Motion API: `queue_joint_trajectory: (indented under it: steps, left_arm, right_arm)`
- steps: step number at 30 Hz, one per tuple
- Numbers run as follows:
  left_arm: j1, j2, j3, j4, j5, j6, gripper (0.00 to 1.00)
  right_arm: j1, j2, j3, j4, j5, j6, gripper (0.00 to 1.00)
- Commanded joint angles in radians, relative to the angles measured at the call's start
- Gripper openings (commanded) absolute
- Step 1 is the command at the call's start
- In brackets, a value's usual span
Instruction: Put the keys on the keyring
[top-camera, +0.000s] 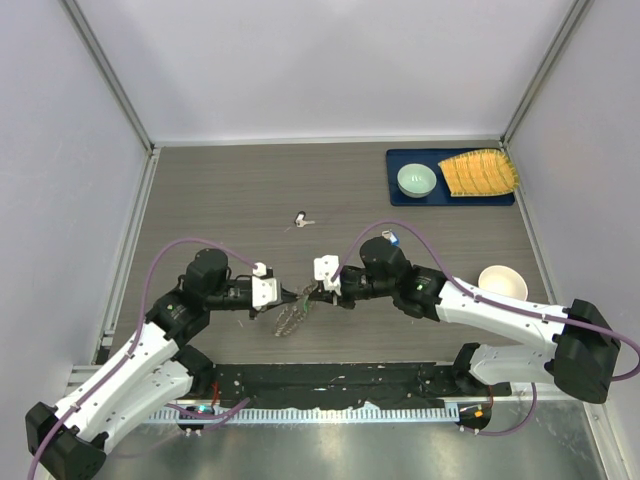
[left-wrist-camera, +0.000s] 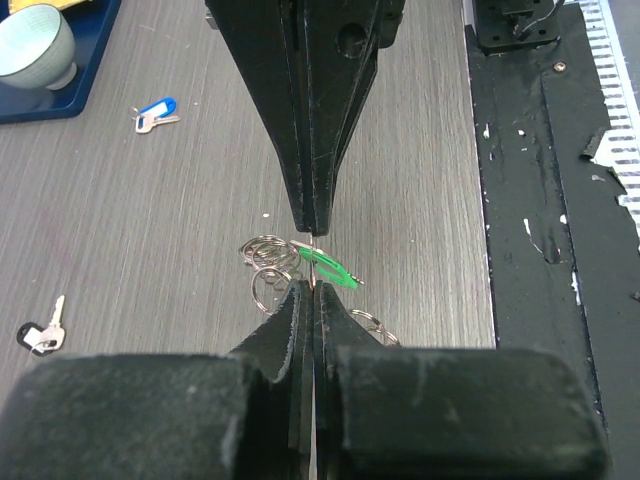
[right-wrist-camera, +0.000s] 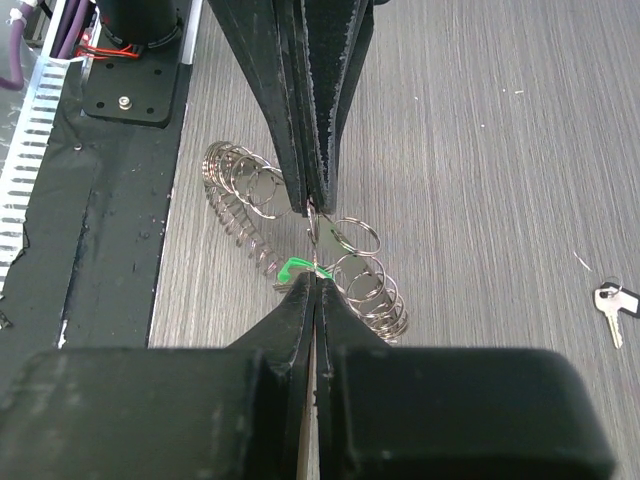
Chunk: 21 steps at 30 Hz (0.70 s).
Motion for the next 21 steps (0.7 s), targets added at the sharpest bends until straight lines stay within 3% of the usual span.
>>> queue_joint_trajectory:
  steps: [1,21]
  left_arm:
    - [-0.001,0.002,0.047,0.035,0.068,0.014,0.0]
    - [-0.001,-0.004,0.035,0.086,-0.035,-0.046,0.0]
  right_arm:
    - [0.01,-0.016,0.053,0.056,-0.006,-0.001,0.01]
    - [0.021,-0.042,0.03,0.131,0.093,0.078,0.01]
